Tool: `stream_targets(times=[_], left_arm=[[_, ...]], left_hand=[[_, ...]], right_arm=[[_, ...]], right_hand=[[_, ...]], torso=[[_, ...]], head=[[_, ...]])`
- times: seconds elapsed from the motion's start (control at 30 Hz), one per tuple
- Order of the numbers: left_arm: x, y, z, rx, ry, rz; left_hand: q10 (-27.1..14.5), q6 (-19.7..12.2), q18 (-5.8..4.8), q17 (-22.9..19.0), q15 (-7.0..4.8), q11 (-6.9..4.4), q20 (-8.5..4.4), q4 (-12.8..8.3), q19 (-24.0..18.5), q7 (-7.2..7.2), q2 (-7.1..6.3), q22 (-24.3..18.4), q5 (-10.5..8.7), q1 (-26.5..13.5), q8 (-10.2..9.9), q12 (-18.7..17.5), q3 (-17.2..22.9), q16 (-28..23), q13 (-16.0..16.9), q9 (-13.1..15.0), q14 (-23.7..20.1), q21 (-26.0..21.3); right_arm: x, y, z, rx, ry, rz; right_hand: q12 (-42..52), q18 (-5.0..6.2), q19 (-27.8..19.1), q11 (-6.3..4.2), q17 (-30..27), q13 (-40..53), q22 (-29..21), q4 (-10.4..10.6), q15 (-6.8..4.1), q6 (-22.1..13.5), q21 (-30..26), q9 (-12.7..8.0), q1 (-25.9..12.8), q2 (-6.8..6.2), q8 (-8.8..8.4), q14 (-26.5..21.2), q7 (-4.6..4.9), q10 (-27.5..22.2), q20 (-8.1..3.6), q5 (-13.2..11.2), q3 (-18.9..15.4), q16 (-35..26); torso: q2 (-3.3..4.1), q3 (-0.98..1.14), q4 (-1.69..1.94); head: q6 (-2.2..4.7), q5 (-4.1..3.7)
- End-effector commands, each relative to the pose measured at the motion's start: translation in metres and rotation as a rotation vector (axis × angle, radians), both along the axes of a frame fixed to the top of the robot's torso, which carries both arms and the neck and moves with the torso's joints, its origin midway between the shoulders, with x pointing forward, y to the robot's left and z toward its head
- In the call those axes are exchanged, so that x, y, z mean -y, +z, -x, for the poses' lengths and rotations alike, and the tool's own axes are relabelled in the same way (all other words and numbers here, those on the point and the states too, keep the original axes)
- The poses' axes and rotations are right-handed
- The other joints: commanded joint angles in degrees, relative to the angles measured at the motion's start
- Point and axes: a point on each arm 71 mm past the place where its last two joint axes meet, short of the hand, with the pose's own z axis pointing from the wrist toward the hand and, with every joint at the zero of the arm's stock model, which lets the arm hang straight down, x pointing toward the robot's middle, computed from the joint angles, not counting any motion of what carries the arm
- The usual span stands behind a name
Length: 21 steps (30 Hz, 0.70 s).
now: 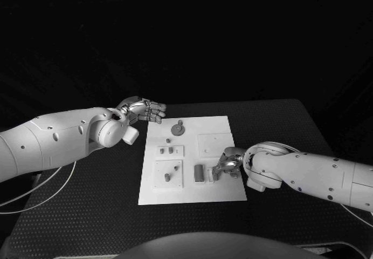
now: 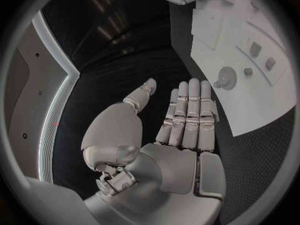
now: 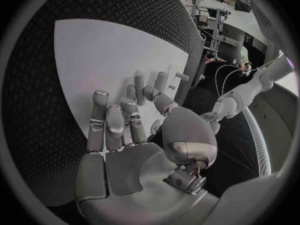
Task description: Assemble the parts on the task board
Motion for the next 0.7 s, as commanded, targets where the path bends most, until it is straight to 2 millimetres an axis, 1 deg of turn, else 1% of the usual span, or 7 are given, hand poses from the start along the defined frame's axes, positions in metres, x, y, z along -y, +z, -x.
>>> stream_targets(times=[0.03,0.17,0.3,0.4,0.47,0.7], left_arm=[[0.002,0.001,0.0,0.0,-0.014,0.013],[0.003,0.001,0.0,-0.001,-0.015,0.013],[0.003,0.001,0.0,-0.002,-0.017,0.014],[0.003,0.001,0.001,-0.003,-0.018,0.014],[0.003,0.001,0.001,-0.003,-0.017,0.014],[0.003,0.001,0.001,-0.004,-0.02,0.014]], left_hand=[[-0.42,-0.3,0.67,0.08,0.03,-0.12,-0.11,0.43,-0.46,-0.21,-0.06,-0.1,-0.14,-0.45,-0.09,0.11,-0.05,-0.22,-0.07,0.1,-0.41,0.18],[-0.42,-0.3,0.67,0.09,0.04,-0.11,-0.1,0.43,-0.47,-0.21,-0.08,-0.1,-0.14,-0.45,-0.09,0.11,-0.06,-0.22,-0.07,0.1,-0.41,0.18],[-0.42,-0.31,0.67,0.09,0.04,-0.11,-0.1,0.43,-0.47,-0.2,-0.08,-0.1,-0.14,-0.46,-0.09,0.11,-0.07,-0.23,-0.07,0.1,-0.41,0.18],[-0.43,-0.31,0.67,0.09,0.04,-0.11,-0.1,0.44,-0.47,-0.2,-0.09,-0.1,-0.14,-0.47,-0.09,0.11,-0.08,-0.23,-0.08,0.1,-0.42,0.18],[-0.43,-0.31,0.67,0.09,0.04,-0.11,-0.1,0.44,-0.48,-0.2,-0.09,-0.1,-0.14,-0.47,-0.09,0.11,-0.08,-0.23,-0.08,0.1,-0.42,0.18],[-0.43,-0.32,0.67,0.1,0.05,-0.11,-0.09,0.45,-0.49,-0.2,-0.1,-0.1,-0.14,-0.48,-0.09,0.11,-0.09,-0.24,-0.08,0.09,-0.43,0.18]], right_arm=[[-0.002,0.0,0.0,0.0,0.003,-0.007],[-0.008,-0.001,0.0,-0.013,0.022,-0.004],[-0.013,-0.003,0.0,-0.036,0.032,0.002],[-0.015,-0.004,0.0,-0.049,0.039,0.006],[-0.017,-0.005,0.0,-0.054,0.042,0.006],[-0.019,-0.006,0.0,-0.062,0.048,0.007]], right_hand=[[0.38,0.19,0.29,-0.21,-0.08,-0.06,1.2,0.0,-0.09,0.41,0.35,0.31,2.54,2.2,0.15,0.02,-0.07,0.5,-0.03,0.23,0.4,0.02],[0.38,0.19,0.3,-0.21,-0.06,-0.07,1.19,0.02,-0.1,0.4,0.36,0.29,2.49,2.16,0.13,0.04,-0.07,0.5,-0.03,0.23,0.38,0.02],[0.36,0.19,0.3,-0.2,-0.27,-0.08,1.17,0.05,-0.11,0.37,0.35,0.25,2.39,2.09,0.1,-0.09,-0.06,0.49,-0.02,0.23,0.34,-0.01],[0.35,0.19,0.29,-0.19,-0.28,-0.09,1.17,0.06,-0.11,0.35,0.34,0.24,2.34,2.08,0.08,-0.1,-0.05,0.48,-0.01,0.23,0.34,-0.02],[0.34,0.19,0.28,-0.18,-0.37,-0.09,1.16,0.07,-0.11,0.33,0.33,0.21,2.29,2.08,0.06,-0.16,-0.04,0.46,-0.01,0.23,0.33,-0.04],[0.31,0.19,0.26,-0.15,-0.37,-0.11,1.14,0.11,-0.12,0.29,0.3,0.15,2.08,2.07,0.01,-0.18,-0.01,0.4,0.02,0.23,0.3,-0.08]], torso=[[0.0,-0.01,-0.02],[0.0,0.01,-0.05],[-0.02,-0.05,-0.01],[0.01,-0.04,0.0],[0.0,0.01,-0.02],[-0.01,0.01,-0.02]], head=[[0.02,-0.02],[-0.01,-0.02],[0.05,-0.11],[0.0,-0.05],[-0.07,-0.01],[-0.09,-0.01]])
